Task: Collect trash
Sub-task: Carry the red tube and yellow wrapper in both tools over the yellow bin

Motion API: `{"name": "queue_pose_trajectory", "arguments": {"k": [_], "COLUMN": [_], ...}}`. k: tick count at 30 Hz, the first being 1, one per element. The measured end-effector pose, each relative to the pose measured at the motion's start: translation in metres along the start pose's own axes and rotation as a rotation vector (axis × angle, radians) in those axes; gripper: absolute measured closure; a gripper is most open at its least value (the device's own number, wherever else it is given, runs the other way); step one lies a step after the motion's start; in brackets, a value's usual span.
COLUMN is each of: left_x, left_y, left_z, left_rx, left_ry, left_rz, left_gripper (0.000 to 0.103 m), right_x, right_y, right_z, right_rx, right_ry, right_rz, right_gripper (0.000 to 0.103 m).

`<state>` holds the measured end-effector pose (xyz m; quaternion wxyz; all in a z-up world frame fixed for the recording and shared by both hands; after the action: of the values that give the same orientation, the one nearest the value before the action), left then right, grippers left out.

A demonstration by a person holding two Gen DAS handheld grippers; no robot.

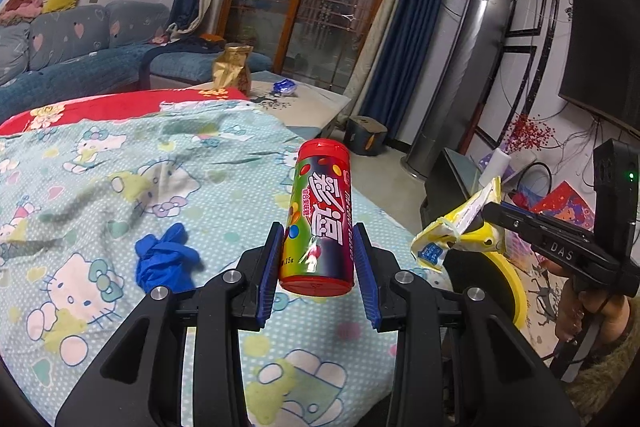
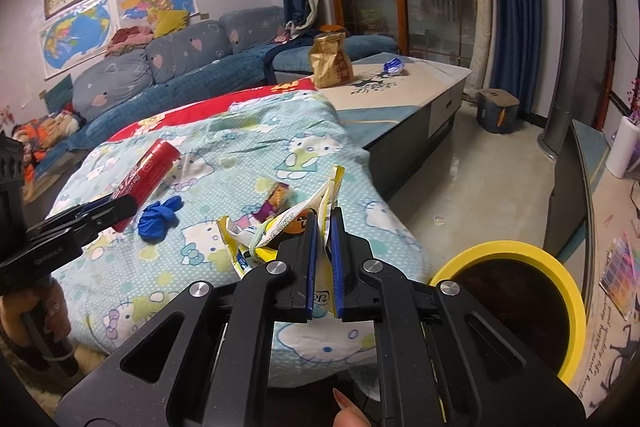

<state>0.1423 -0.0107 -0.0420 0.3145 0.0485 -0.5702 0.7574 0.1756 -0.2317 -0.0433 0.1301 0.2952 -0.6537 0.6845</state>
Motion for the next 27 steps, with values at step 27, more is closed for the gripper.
{"name": "queue_pose_trajectory", "arguments": {"k": [27], "left_x": [-0.039], "left_y": [0.009], "left_z": [0.071], "left_rx": [-0.111], "left_ry": [0.125], "left_rz": [-0.07], "left_gripper": [0.07], "right_x": [0.023], "right_y": [-0.004], "right_z": [0.093], "right_rx": [-0.158], "right_ry": [0.158], "right_rz": [0.048], "right_gripper": [0.099]}}
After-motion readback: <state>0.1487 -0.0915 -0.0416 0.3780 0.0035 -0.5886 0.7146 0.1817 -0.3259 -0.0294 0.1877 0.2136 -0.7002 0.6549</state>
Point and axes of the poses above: each gripper's, at about its wrist camera, not at the fingertips, and x roughly against the way its jaws point, z to its right, y to its underside, the point moved 5 cm from there along -x, roughly the way its jaws point, and after that the axes turned 11 degrees about y, right-handed, at the moved point
